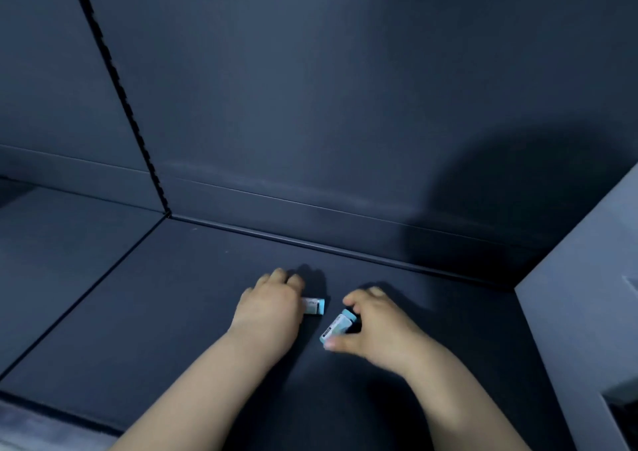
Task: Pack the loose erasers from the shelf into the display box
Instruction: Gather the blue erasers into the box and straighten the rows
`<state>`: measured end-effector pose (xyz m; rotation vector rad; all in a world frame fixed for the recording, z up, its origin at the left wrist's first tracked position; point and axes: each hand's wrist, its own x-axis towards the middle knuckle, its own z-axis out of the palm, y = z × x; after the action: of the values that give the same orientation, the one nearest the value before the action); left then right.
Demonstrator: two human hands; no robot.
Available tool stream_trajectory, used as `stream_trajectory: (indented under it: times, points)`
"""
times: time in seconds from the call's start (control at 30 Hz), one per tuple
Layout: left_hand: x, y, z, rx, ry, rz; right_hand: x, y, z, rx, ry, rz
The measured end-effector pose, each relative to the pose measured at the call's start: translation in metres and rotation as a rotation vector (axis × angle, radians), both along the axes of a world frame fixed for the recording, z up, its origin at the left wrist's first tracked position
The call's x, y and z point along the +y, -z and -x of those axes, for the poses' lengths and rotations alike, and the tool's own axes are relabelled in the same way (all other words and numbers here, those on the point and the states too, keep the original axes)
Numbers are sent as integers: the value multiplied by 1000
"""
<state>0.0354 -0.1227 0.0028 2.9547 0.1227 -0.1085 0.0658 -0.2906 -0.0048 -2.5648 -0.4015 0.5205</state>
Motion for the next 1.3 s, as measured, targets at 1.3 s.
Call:
stream_trajectory:
  times: [1.3]
  points:
    - [49,-13,17,-35,407,93,48,-6,43,-263,24,-154]
